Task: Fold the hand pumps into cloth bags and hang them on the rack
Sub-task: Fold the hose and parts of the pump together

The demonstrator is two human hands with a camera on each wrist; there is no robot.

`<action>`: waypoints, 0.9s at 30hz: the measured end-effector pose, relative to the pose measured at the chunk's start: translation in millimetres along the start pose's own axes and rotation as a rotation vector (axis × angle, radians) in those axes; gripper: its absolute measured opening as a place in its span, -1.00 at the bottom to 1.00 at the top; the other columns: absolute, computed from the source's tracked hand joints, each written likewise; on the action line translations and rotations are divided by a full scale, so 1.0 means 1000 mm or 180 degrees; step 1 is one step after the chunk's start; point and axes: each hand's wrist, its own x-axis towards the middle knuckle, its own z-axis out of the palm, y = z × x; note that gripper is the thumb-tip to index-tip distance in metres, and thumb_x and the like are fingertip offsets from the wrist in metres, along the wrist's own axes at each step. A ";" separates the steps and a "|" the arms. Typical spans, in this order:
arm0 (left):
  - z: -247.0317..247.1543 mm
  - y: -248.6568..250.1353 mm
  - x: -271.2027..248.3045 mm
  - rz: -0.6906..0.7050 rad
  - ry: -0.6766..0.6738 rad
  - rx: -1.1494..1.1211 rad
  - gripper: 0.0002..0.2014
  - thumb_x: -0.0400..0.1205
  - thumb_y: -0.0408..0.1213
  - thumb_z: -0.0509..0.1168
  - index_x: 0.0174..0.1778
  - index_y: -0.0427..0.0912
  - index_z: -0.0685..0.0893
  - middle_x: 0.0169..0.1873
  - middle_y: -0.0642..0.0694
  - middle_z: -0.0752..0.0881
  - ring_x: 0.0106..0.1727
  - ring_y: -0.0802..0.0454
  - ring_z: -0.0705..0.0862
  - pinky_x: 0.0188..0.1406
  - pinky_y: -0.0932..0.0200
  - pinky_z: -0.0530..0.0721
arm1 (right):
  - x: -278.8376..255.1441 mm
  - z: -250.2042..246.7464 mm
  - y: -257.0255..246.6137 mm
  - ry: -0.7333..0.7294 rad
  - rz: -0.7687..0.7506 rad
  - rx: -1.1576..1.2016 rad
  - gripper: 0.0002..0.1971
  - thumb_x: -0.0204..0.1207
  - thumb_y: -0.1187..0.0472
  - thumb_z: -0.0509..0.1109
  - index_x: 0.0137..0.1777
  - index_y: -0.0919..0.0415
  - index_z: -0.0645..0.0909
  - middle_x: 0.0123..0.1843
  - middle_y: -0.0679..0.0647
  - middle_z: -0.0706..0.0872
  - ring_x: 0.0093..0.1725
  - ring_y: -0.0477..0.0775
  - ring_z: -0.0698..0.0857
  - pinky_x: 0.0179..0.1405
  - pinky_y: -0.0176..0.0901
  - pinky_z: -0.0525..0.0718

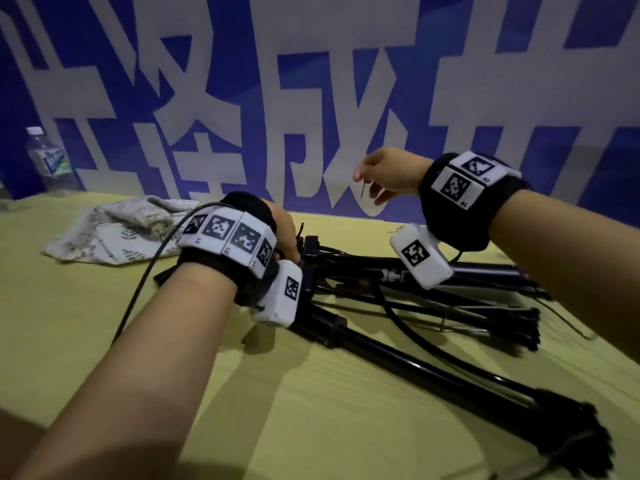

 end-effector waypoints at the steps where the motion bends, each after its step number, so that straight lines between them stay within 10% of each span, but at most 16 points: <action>1: 0.000 -0.004 -0.004 -0.0074 0.0111 0.0222 -0.68 0.58 -0.13 0.37 0.20 -0.20 0.67 -0.13 -0.03 0.63 -0.11 0.04 0.60 0.06 0.09 0.57 | -0.008 0.001 0.003 -0.0008 0.0034 0.0078 -0.79 0.70 0.23 0.12 0.11 0.28 0.56 -0.06 0.11 0.54 -0.26 -0.03 0.56 -0.15 -0.14 0.70; 6: 0.005 -0.029 -0.028 -0.0710 0.1074 0.0998 -0.79 0.56 -0.13 0.33 0.06 -0.10 0.61 0.11 -0.11 0.63 0.29 -0.17 0.50 0.41 -0.28 0.30 | -0.048 0.015 0.022 0.0005 0.0452 0.0713 -0.80 0.68 0.23 0.17 0.18 0.31 0.54 -0.09 0.10 0.53 -0.27 -0.03 0.53 -0.04 -0.04 0.63; 10: 0.020 -0.041 -0.036 -0.0572 0.1675 -0.0543 -0.65 0.49 -0.29 0.39 0.18 -0.18 0.54 0.14 -0.22 0.62 0.10 -0.20 0.61 -0.04 0.02 0.58 | -0.067 0.031 0.037 0.0070 0.0812 0.1060 -0.83 0.69 0.27 0.15 -0.06 0.23 0.55 -0.21 0.03 0.48 -0.30 -0.02 0.52 0.04 0.06 0.56; 14: 0.024 -0.035 -0.051 -0.0263 0.1418 -0.3036 -0.84 0.54 -0.47 0.33 -0.01 -0.22 0.59 -0.21 -0.18 0.63 -0.31 -0.02 0.60 -0.41 0.23 0.63 | -0.076 0.041 0.043 0.0075 0.0908 0.1328 -0.73 0.71 0.29 0.09 -0.17 0.16 0.56 -0.29 0.10 0.49 -0.34 0.00 0.52 0.02 0.01 0.59; 18: 0.026 -0.023 -0.062 0.0074 0.0933 -0.5157 -0.94 0.63 -0.50 0.19 -0.11 -0.30 0.53 -0.23 -0.18 0.56 -0.28 0.04 0.57 -0.54 0.28 0.65 | -0.087 0.048 0.037 0.0095 0.0712 0.1672 -0.81 0.70 0.27 0.13 0.00 0.21 0.59 -0.24 0.07 0.50 -0.30 -0.04 0.53 0.05 -0.03 0.65; 27: 0.054 0.008 -0.083 0.0073 0.0590 -0.5324 -0.91 0.66 -0.58 0.13 -0.07 -0.36 0.51 -0.17 -0.24 0.61 -0.31 0.04 0.62 -0.64 0.35 0.63 | -0.120 0.064 0.027 0.0270 0.0225 0.1959 -0.83 0.68 0.26 0.18 0.02 0.25 0.60 -0.31 0.04 0.50 -0.38 -0.08 0.50 -0.28 -0.29 0.60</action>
